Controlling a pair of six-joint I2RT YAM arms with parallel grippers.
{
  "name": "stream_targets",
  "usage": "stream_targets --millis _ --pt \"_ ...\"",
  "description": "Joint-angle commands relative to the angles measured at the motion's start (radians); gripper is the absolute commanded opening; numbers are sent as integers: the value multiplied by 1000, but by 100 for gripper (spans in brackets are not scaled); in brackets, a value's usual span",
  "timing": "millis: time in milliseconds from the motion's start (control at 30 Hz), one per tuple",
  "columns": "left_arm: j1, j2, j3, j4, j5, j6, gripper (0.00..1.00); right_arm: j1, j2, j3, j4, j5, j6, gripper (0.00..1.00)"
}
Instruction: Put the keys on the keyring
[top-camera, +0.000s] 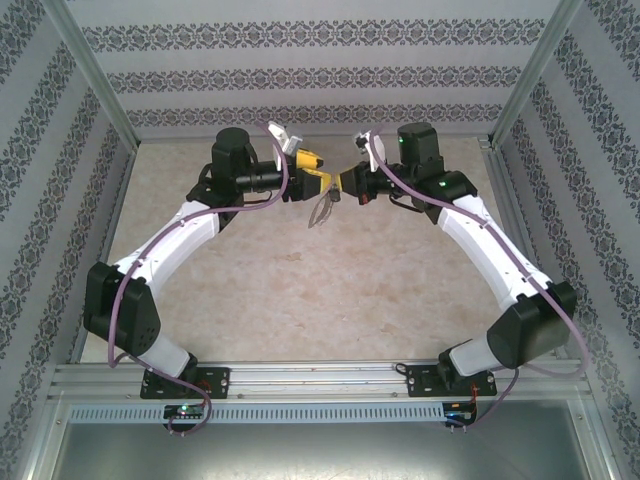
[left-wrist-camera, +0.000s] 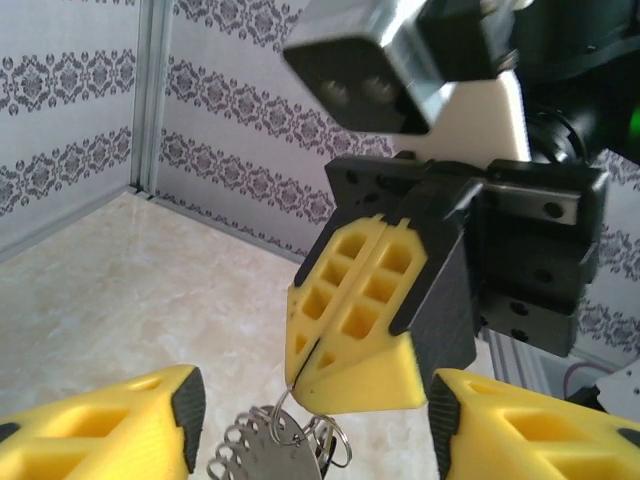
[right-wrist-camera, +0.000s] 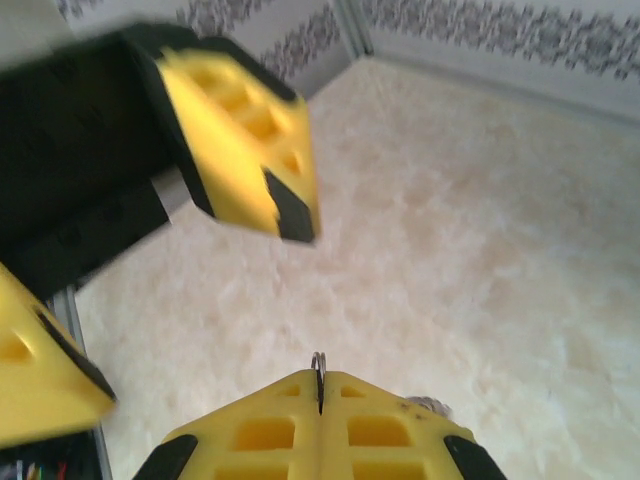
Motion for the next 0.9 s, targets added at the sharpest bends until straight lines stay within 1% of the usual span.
stream_targets --millis 0,133,300,467,567,700,867 --pt "10 -16 34 -129 6 102 59 -21 16 64 -108 -70 -112 0" --pt "9 -11 32 -168 22 126 54 -22 14 64 -112 -94 -119 0" --pt "10 19 49 -196 103 119 50 -27 0 42 -89 -123 -110 0" --pt "9 38 54 -186 143 100 46 -27 -11 28 -65 -136 -93 0" --pt "7 48 53 -163 166 74 45 -27 -18 25 -56 -144 -88 0" --pt "7 61 47 -141 165 58 46 -27 -30 19 -39 -160 -78 0" --pt "5 77 30 -34 190 -23 46 -26 -33 9 -16 -171 -62 0"
